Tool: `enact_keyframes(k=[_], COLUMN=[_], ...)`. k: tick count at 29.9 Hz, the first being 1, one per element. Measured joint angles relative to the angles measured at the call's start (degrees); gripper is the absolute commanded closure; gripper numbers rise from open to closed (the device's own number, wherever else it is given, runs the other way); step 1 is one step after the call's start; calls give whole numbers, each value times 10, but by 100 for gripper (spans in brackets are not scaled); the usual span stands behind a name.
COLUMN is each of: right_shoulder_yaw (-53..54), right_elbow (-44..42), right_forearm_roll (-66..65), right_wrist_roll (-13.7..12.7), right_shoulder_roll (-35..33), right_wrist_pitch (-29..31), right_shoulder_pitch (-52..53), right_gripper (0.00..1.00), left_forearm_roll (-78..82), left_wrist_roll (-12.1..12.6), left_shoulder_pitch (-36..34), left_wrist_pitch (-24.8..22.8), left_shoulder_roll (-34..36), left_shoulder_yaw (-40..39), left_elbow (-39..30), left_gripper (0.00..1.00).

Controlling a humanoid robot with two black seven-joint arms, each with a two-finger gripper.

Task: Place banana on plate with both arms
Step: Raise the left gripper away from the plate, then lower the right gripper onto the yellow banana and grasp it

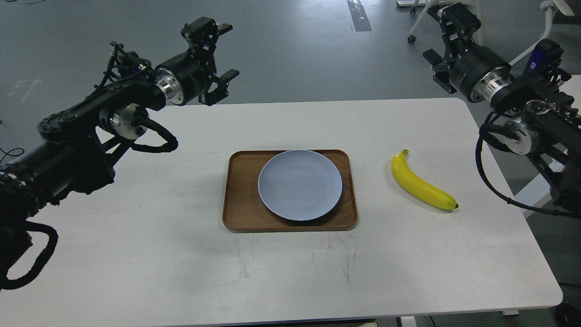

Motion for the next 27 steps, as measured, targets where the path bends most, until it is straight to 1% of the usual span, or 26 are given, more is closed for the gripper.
enact_keyframes(k=[1, 3, 4, 6, 9, 15, 18, 21, 24, 25, 27], right_shoulder_yaw=[-6, -18, -27, -46, -85, -165, -209, -242, -268, -274, -283], right_elbow=[6, 14, 18, 25, 28, 35, 39, 39, 21, 8, -13], right_forearm_roll=[-14, -54, -85, -149, -264, -401, -465, -492, -498, -498, -498], right_wrist_roll=[4, 8, 12, 26, 52, 76, 95, 107, 111, 111, 111], right_shoulder_roll=[-7, -20, -28, -43, -63, -83, -105, -113, -115, -114, -111], right_wrist_pitch=[0, 0, 0, 0, -10, -105, -127, -130, -131, -131, -133], right_shoulder_pitch=[-1, -1, -2, -2, -4, -31, -41, -46, -47, -47, -48], right_gripper=[0, 0, 0, 0, 0, 0, 0, 0, 0, 0, 0], left_forearm_roll=[-2, 0, 2, 3, 3, -1, -3, -3, 2, 3, 4], left_wrist_roll=[9, 15, 15, 15, 5, -25, -36, -46, -80, -88, -95], left_shoulder_pitch=[19, 66, 82, 97, 106, 110, 111, 118, 124, 125, 124], left_wrist_pitch=[-1, 0, 2, 3, 4, 4, 11, 16, 16, 16, 14], left_shoulder_roll=[9, 30, 35, 42, 56, 71, 69, 66, 63, 60, 50], left_shoulder_yaw=[-23, -63, -76, -88, -100, -130, -133, -133, -128, -125, -123], left_elbow=[-29, -89, -106, -119, -119, -115, -108, -102, -79, -65, -39], left_gripper=[2, 2, 2, 2, 2, 2, 2, 2, 2, 2, 2])
